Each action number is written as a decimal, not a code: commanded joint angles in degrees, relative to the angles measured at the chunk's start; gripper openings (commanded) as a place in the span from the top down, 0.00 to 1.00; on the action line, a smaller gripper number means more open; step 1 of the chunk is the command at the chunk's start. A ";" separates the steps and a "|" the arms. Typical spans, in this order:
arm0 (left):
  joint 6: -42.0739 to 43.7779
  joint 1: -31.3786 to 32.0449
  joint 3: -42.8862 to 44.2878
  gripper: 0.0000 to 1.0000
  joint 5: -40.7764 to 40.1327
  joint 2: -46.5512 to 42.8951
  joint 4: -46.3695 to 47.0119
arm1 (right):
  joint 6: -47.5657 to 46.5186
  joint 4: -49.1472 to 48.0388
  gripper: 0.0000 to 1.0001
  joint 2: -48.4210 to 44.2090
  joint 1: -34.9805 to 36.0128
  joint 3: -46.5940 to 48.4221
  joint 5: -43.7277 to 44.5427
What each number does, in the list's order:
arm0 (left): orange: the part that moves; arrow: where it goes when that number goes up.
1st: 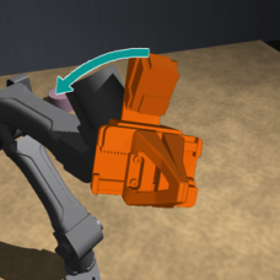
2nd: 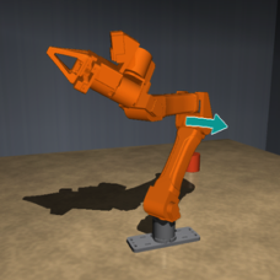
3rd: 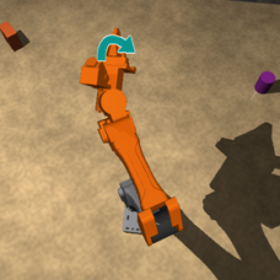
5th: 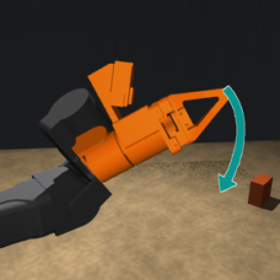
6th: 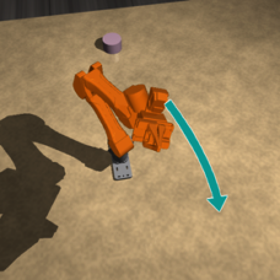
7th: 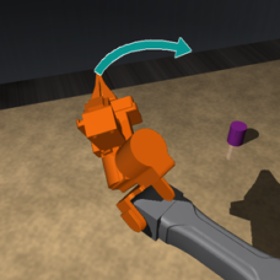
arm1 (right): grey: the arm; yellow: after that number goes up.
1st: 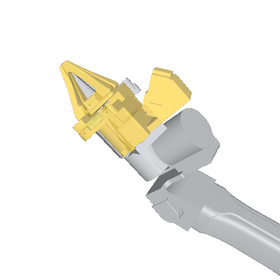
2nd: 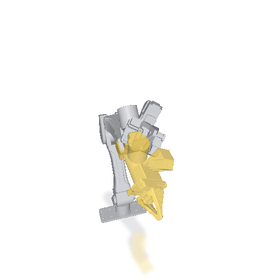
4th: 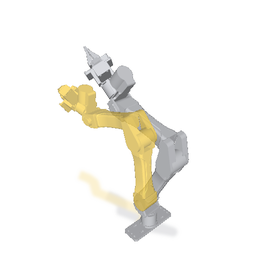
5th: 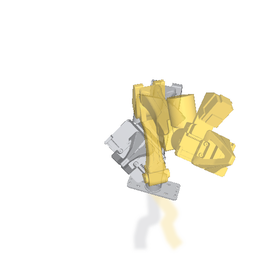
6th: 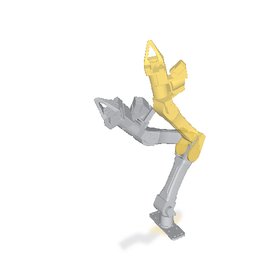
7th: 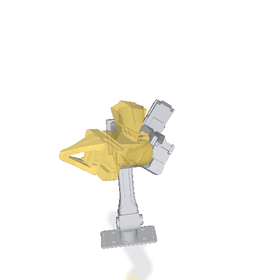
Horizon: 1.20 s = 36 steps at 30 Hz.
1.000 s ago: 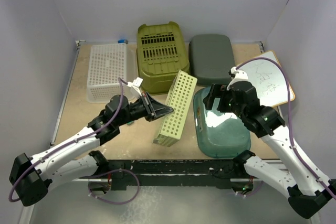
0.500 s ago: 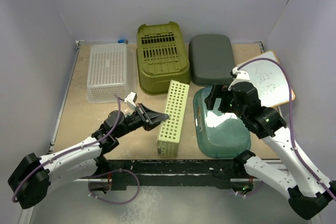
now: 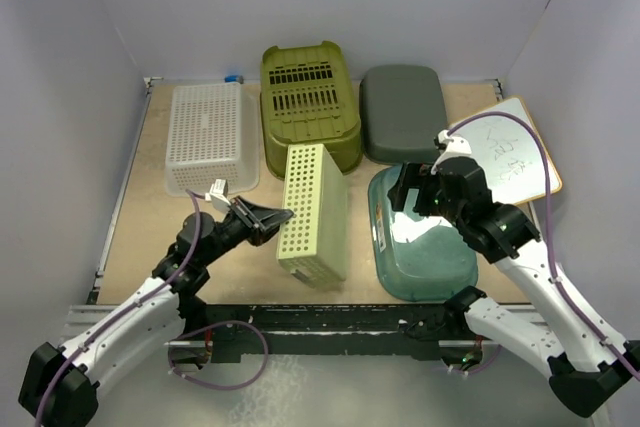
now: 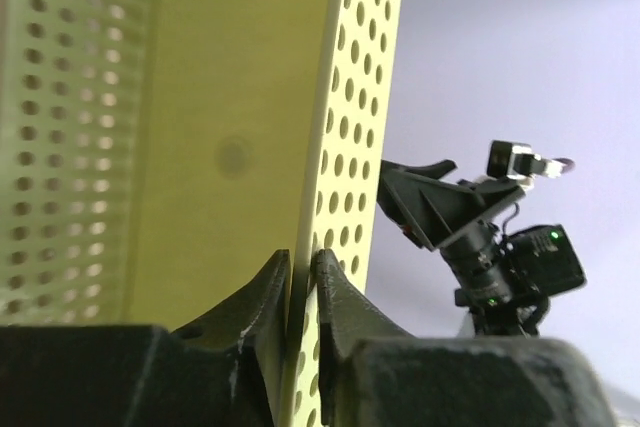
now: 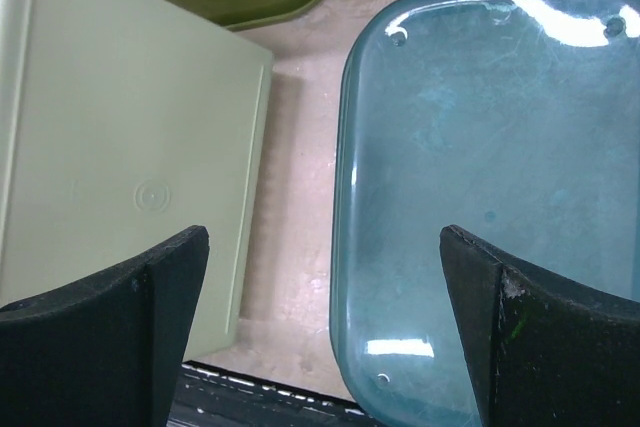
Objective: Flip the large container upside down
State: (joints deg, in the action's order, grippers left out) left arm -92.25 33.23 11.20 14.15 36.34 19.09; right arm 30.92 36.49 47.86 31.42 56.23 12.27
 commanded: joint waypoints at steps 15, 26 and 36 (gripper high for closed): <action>40.10 -1.33 36.55 0.23 -21.56 17.44 -65.44 | -0.40 -4.37 0.00 1.66 -0.13 -3.03 -1.13; 50.13 -1.33 57.52 0.14 -50.27 26.83 -62.47 | 0.41 -7.50 0.00 4.95 -0.13 -5.88 2.76; 60.95 -1.33 56.31 0.12 -62.59 33.53 -41.08 | 4.07 -13.64 0.00 7.98 -0.13 -8.24 9.80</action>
State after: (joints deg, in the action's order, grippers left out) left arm -38.09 32.21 66.92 -41.87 66.92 -32.84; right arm 33.28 29.17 56.12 31.42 49.06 16.97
